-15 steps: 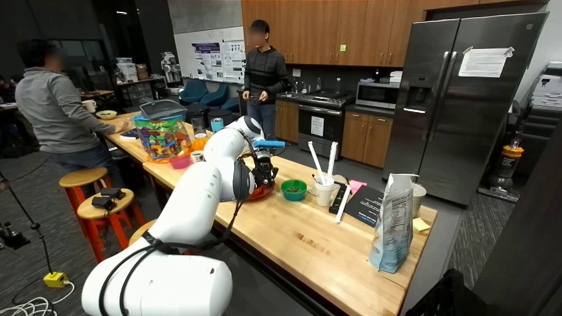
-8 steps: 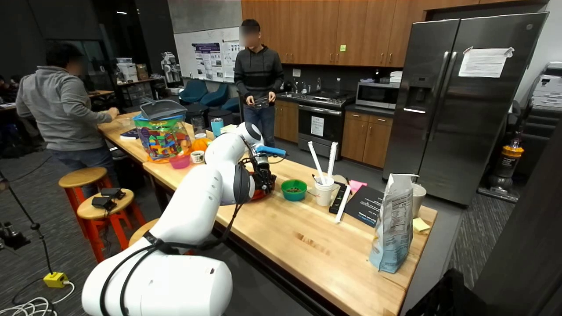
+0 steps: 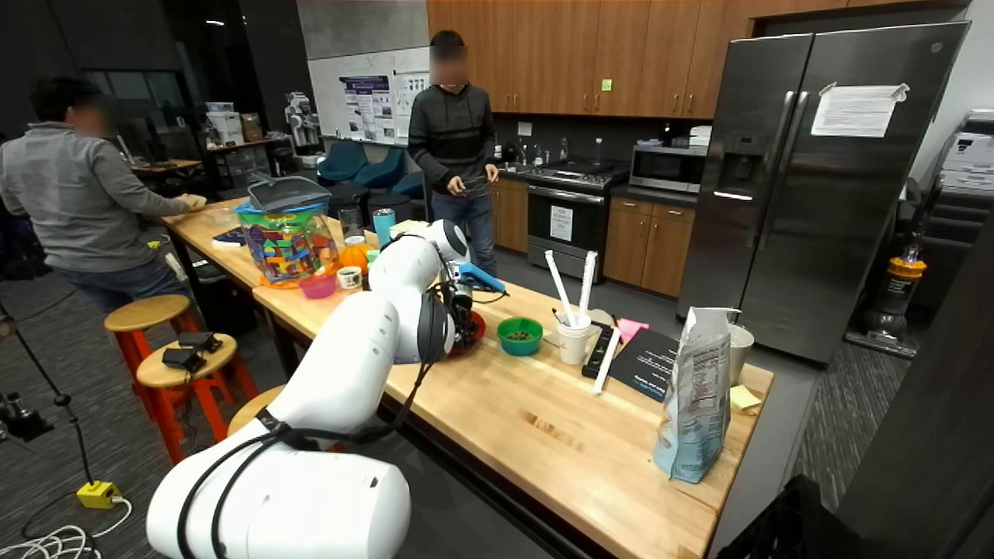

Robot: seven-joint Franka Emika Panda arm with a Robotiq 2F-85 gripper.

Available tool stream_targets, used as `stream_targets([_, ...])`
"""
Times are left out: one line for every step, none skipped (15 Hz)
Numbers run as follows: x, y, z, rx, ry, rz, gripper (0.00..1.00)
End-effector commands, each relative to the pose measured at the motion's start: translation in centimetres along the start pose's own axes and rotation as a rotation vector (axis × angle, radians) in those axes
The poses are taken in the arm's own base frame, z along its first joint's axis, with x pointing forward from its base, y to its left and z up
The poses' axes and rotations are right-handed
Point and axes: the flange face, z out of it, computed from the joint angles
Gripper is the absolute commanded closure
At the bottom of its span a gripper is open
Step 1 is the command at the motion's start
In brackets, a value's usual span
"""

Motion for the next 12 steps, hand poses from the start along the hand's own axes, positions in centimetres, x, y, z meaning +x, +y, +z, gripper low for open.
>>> stream_targets([-1.3, -0.2, 1.4, 0.129, 0.062, -0.112, 0.99])
stream_targets([-1.5, 0.0, 1.9, 0.169, 0.07, -0.12, 0.99])
stream_targets([-1.6, 0.0, 2.3, 0.208, 0.075, -0.134, 0.99])
stream_targets([-1.7, 0.2, 2.9, 0.243, 0.082, -0.142, 0.99])
stream_targets([-1.8, 0.5, 3.5, 0.275, 0.094, -0.153, 0.99])
stream_targets([-2.0, 0.7, 3.8, 0.293, 0.1, -0.152, 0.99])
stream_targets([-2.1, 1.0, 4.1, 0.309, 0.109, -0.152, 0.99])
stream_targets([-2.2, 1.4, 4.3, 0.315, 0.118, -0.141, 0.99])
stream_targets([-2.3, 1.9, 4.5, 0.31, 0.128, -0.127, 0.99])
stream_targets([-2.4, 2.2, 4.6, 0.306, 0.134, -0.112, 0.99])
stream_targets([-2.4, 2.3, 4.6, 0.306, 0.135, -0.098, 0.99])
stream_targets([-2.5, 2.5, 4.7, 0.31, 0.134, -0.088, 0.99])
